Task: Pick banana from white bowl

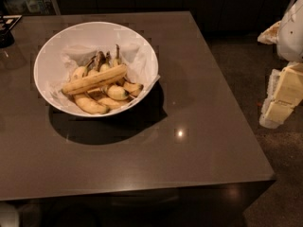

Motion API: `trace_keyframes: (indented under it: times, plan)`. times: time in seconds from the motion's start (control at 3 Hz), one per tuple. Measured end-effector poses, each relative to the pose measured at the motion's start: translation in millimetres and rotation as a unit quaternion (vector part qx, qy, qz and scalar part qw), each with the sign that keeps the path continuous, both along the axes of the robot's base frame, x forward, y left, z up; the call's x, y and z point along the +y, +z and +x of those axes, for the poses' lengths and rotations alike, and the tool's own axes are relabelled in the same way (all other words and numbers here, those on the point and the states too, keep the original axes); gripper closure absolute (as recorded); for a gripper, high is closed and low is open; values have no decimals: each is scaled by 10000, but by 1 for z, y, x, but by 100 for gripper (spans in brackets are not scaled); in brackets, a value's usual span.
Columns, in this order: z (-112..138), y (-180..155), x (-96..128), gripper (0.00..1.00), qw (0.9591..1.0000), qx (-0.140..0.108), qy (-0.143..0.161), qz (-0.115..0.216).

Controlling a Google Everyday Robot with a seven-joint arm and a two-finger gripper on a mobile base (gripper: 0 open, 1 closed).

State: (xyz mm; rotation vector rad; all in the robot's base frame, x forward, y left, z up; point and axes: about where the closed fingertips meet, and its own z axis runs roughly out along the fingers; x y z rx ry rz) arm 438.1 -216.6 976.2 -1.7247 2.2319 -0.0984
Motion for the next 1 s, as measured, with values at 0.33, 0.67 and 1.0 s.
trace_keyframes:
  times: [0.33,0.67,1.0]
  plan:
    - [0,0,0,0,10000,0,0,0]
    - [4,6,24,0,9995,-118,140,-265]
    - [7,13,68,0,9954,-191,620,-704]
